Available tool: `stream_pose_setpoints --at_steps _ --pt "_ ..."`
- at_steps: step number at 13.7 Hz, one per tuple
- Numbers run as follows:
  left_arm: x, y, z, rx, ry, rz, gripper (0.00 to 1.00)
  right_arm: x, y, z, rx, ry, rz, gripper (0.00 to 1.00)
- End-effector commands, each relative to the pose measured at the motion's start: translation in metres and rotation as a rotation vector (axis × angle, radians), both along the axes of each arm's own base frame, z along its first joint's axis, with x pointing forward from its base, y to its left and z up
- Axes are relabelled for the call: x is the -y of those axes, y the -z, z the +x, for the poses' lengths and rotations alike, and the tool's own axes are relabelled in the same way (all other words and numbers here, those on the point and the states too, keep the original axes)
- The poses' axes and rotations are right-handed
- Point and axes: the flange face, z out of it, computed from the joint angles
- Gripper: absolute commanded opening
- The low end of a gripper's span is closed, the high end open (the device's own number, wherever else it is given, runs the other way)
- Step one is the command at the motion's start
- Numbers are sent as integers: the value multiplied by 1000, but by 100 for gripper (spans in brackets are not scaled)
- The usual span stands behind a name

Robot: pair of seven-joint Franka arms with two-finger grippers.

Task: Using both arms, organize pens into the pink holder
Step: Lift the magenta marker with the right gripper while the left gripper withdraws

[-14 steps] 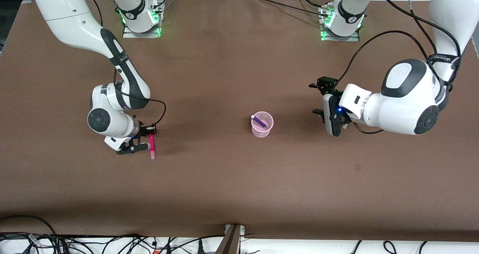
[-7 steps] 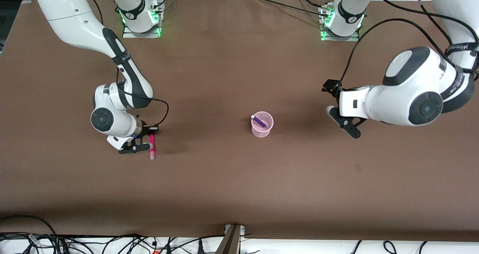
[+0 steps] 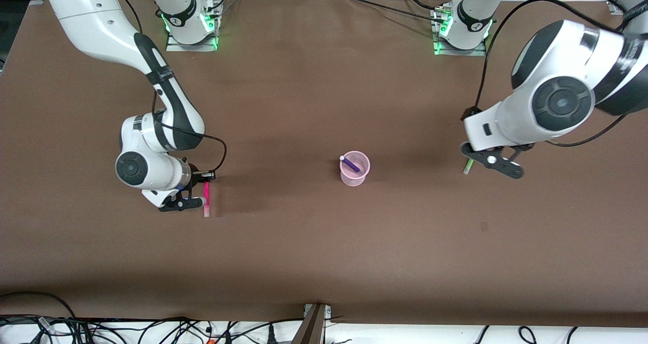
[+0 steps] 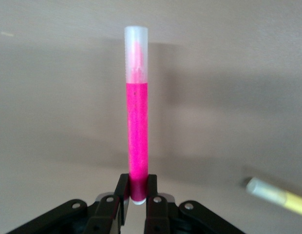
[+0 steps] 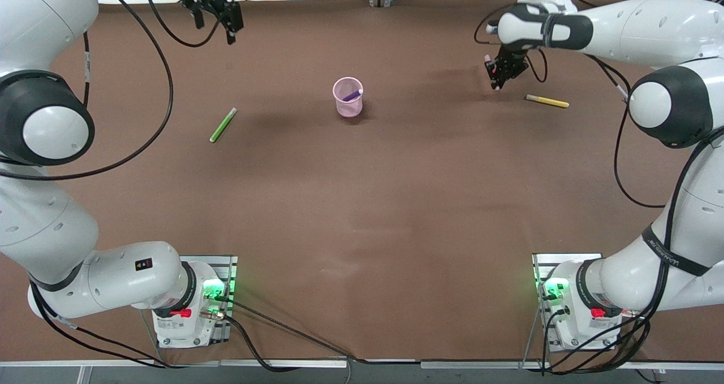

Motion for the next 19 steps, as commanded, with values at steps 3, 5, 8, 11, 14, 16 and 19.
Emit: stream_pose_setpoints --at_steps 3,5,8,11,14,16,19 --pt "-72 -48 -12 86 -211 -32 100 -76 -44 -11 -104 97 -17 2" --pt "-99 -70 -19 171 -265 -35 100 -108 -67 -17 -197 202 51 2" --pt "-154 -87 -41 191 -424 -176 100 -141 -90 -24 -347 396 186 2" --pt "-167 -105 -57 304 -445 -212 100 -195 -107 -38 -441 561 232 2" --pt "-156 -110 -65 327 -418 -122 100 -250 -127 -43 -478 748 266 2" --pt "-140 -110 -77 324 -418 -109 100 -280 -135 -45 -591 895 352 2" --pt "-140 -107 -77 314 -411 -117 100 -313 -134 -48 -697 1082 449 2"
